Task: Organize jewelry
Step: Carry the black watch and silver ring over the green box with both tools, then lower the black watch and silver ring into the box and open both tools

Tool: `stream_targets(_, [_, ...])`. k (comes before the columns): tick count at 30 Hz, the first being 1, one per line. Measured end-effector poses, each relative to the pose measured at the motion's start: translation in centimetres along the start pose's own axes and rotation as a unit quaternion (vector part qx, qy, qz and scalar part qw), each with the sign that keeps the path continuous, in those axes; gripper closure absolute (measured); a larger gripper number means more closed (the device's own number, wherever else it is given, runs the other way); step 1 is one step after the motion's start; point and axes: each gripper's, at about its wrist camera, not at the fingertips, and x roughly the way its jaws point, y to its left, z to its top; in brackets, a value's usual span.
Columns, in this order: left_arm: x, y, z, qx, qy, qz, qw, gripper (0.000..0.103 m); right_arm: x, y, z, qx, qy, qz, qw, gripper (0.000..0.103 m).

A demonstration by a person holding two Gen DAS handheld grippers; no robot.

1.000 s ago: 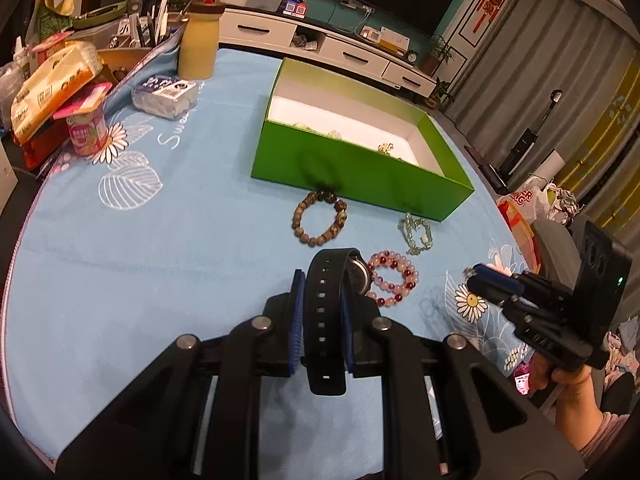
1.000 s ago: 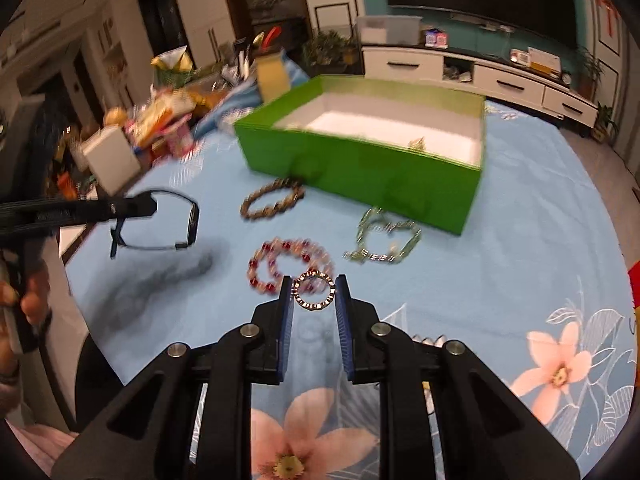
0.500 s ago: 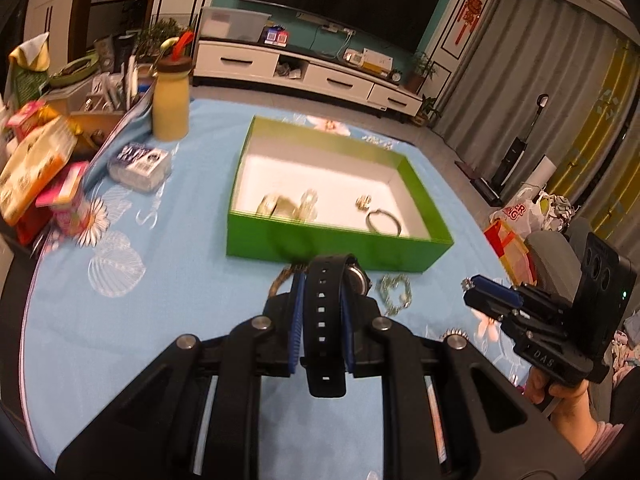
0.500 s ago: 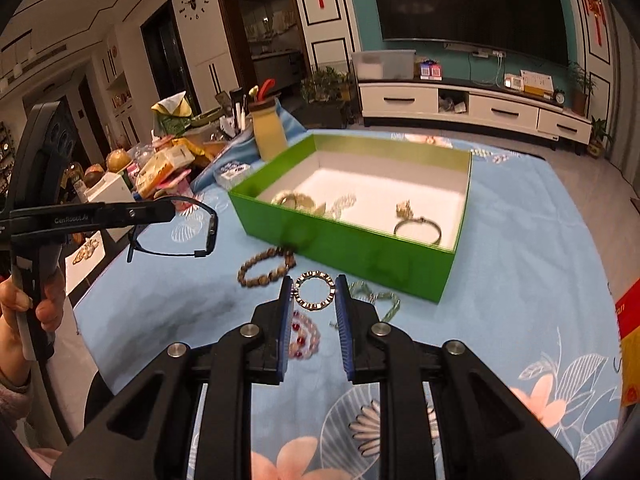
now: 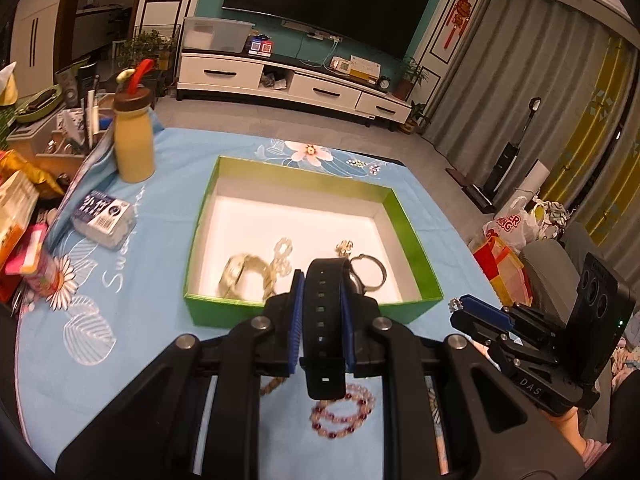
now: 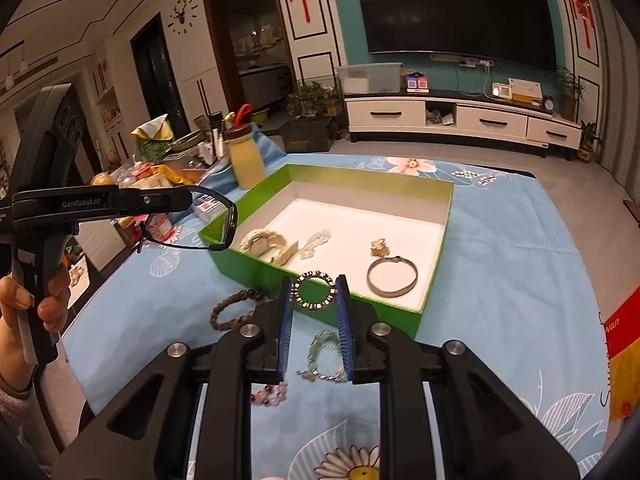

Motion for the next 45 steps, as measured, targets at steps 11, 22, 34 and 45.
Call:
stream_targets(11, [5.3, -1.6, 2.6, 0.013, 0.022, -0.004, 0.9997, 0.086, 2.1, -2.6, 1.8, 0.012, 0.001, -0.02, 1.0, 0.082])
stream_targets(22, [11.1, -1.9, 3.5, 0.018, 0.06, 0.007, 0.998, 0.086, 5.6, -5.3, 3.8, 0.023, 0.018, -0.032, 0.999, 0.082])
stream_targets(34, [15.1, -1.6, 3.5, 0.008, 0.095, 0.008, 0.9954, 0.086, 9.9, -7.1, 5.3, 0.033, 0.055, -0.049, 0.997, 0.082])
stream_targets(45, [16.6, -1.7, 3.5, 0.005, 0.108, 0.01, 0.9941, 0.086, 11.6, -7.7, 6.3, 0.029, 0.063, -0.06, 0.996, 0.082])
